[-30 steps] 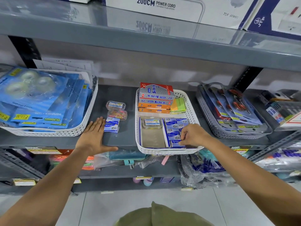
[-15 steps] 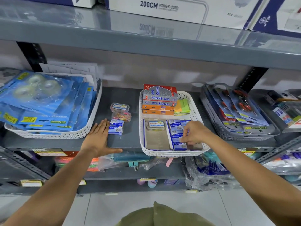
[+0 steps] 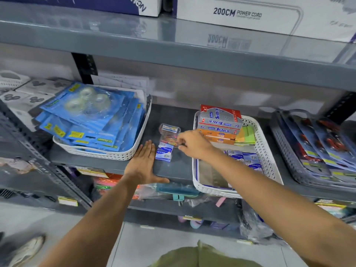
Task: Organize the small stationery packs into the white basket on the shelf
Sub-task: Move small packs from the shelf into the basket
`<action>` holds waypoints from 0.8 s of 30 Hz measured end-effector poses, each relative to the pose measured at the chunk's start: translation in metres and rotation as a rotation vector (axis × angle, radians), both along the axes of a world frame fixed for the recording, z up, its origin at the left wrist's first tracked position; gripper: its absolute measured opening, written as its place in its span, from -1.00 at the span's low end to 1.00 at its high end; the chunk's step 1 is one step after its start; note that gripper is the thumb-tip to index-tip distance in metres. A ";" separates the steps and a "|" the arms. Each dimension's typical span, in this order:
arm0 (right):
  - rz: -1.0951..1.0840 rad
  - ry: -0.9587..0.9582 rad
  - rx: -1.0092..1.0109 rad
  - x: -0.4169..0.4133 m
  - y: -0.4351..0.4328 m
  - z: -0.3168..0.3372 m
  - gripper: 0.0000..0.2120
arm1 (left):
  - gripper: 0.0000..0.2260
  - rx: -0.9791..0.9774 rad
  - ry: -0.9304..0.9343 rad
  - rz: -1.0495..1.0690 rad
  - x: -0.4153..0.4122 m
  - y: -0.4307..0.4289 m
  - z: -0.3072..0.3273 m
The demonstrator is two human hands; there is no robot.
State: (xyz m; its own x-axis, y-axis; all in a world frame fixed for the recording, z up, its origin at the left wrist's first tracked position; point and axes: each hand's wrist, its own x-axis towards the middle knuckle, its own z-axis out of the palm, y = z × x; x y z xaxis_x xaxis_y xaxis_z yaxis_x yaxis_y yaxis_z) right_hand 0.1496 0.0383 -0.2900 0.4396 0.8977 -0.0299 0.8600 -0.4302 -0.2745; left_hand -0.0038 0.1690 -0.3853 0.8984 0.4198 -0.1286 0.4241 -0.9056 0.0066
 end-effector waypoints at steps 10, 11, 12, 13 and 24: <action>0.301 -0.221 -0.396 -0.010 0.045 -0.010 -0.33 | 0.34 -0.021 -0.051 -0.023 0.001 0.002 -0.001; 0.328 -0.225 -0.404 -0.009 0.046 -0.012 -0.37 | 0.34 -0.024 -0.049 -0.025 0.001 0.002 -0.001; 0.347 -0.226 -0.402 -0.008 0.045 -0.015 -0.40 | 0.34 -0.026 -0.050 -0.025 0.000 0.002 0.000; 0.353 -0.221 -0.390 -0.007 0.045 -0.017 -0.44 | 0.34 -0.027 -0.055 -0.023 0.000 0.003 0.000; 0.405 -0.333 -0.415 -0.004 0.051 -0.021 -0.46 | 0.33 -0.022 -0.070 -0.020 0.000 0.003 -0.001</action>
